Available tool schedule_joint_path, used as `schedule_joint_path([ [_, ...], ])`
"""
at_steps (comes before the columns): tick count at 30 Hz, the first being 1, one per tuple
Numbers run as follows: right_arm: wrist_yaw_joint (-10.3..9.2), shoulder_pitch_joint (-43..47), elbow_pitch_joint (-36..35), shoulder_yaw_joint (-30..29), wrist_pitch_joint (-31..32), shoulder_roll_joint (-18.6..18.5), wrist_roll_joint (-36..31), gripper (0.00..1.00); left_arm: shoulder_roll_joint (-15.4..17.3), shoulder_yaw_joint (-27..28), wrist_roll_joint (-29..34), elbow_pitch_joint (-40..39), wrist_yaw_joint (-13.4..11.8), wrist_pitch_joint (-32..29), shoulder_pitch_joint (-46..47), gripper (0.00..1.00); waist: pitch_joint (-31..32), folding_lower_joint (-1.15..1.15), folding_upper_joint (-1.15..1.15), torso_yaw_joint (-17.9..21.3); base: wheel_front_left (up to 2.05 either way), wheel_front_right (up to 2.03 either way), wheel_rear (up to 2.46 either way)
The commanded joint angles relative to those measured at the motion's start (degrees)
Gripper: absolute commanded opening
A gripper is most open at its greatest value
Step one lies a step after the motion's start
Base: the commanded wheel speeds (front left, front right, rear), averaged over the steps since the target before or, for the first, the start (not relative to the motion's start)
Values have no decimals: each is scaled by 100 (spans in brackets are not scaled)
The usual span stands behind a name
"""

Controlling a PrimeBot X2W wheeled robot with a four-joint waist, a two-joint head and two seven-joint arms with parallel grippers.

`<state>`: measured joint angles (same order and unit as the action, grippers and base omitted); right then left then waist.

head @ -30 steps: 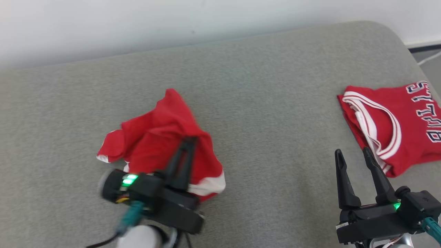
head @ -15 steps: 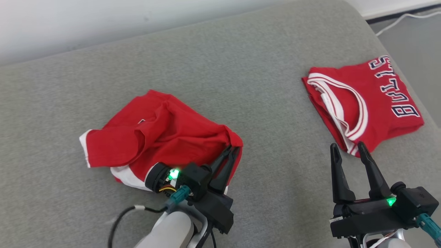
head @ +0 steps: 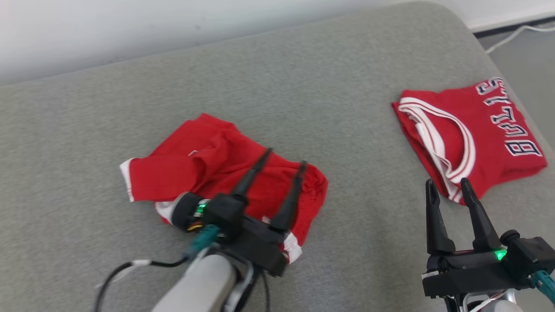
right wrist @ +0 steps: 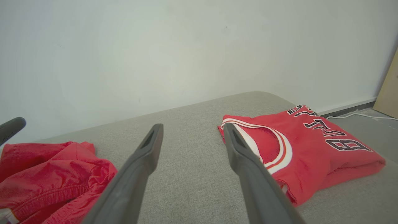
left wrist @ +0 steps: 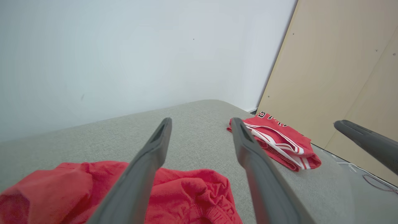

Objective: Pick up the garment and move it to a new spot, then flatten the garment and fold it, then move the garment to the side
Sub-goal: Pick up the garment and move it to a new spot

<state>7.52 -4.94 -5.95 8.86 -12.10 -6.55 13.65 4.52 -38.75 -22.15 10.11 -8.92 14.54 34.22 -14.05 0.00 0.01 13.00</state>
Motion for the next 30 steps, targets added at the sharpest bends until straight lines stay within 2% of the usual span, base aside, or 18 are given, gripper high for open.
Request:
schedule_joint_path([
  [1, -6, 41, -27, -11, 10, -50, -29, 100, 127, 131, -6, -124, -90, 25, -131, 100, 157, 0, -1, -311, 0, 0, 0],
  [4, -6, 54, -52, -22, 28, -77, -51, 100, 258, 354, -38, -307, -207, 37, -225, 100, 204, 0, -1, -477, 0, 0, 0],
  [12, -6, 36, -138, 51, 165, -160, -69, 100, 770, 1443, -137, -934, -624, 65, -649, 100, 347, 0, -1, -966, 0, 0, 0],
  [21, -6, 154, -65, 200, 266, -233, -48, 100, 1173, 2489, 173, -1374, -540, 67, -1526, 100, 642, 0, -1, -1171, 0, 0, 0],
  [30, -6, 435, 44, 327, 322, -279, -38, 100, 1506, 2740, 406, -1326, -381, 57, -2409, 100, 953, 0, -1, -1209, 0, 0, 0],
])
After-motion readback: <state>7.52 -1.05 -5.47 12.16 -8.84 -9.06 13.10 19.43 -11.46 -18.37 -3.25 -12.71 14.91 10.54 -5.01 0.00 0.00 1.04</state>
